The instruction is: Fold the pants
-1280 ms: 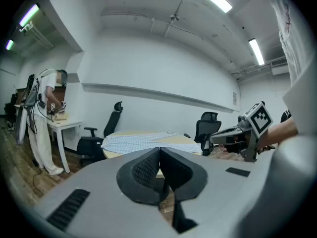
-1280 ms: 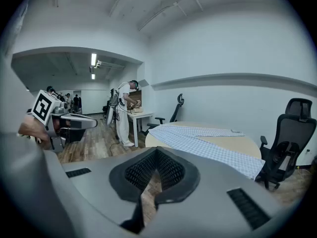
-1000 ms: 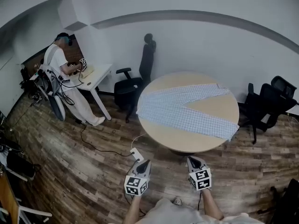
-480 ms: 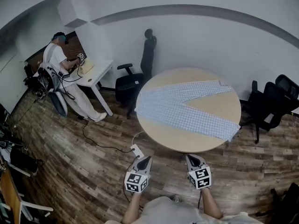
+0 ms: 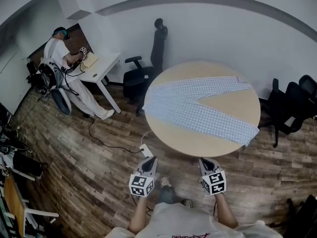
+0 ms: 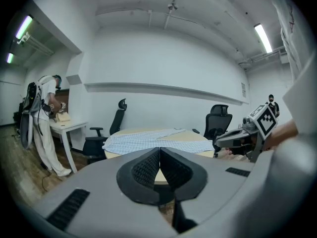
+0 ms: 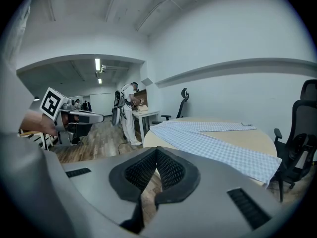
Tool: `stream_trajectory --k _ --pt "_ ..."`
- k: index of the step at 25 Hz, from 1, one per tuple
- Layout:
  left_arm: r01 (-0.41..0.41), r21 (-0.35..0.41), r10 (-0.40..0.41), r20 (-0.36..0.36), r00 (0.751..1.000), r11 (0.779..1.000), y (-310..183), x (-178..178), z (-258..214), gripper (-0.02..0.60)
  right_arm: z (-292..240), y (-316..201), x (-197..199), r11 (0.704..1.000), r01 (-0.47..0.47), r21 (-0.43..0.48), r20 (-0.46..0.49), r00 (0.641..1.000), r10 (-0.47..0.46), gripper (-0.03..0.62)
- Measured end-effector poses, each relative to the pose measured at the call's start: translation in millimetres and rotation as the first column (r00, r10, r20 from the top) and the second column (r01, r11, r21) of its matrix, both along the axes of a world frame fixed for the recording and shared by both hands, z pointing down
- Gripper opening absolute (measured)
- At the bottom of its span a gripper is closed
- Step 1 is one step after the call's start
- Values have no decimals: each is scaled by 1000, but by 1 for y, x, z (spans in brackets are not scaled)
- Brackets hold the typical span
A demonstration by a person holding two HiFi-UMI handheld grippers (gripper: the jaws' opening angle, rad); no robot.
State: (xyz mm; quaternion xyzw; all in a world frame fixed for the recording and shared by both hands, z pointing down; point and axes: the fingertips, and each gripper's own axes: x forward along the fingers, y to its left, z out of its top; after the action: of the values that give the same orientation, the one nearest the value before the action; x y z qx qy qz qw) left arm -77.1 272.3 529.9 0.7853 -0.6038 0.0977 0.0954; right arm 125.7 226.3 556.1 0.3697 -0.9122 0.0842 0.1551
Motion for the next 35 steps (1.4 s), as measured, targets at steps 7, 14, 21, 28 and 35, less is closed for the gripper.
stream_trajectory --k 7,14,21,28,35 --pt "40 -7 -40 -23 999 999 -26 -34 14 32 10 -29 -28 1000 18 -3 -8 1000 -18 28" --pt "-8 -14 7 -65 998 1000 -95 -55 36 32 19 -91 -65 1000 8 -1 -38 999 -8 28" --pt "-57 6 57 -91 994 998 -186 -101 27 32 9 -169 -113 1000 -9 5 -84 996 10 28" --pt "-87 6 87 -101 991 996 -267 -152 16 32 -9 -242 -159 1000 -16 12 -136 991 18 28" --pt "-122 -8 120 -97 988 993 -343 -202 17 32 -18 -319 -198 999 -37 31 -179 983 42 28"
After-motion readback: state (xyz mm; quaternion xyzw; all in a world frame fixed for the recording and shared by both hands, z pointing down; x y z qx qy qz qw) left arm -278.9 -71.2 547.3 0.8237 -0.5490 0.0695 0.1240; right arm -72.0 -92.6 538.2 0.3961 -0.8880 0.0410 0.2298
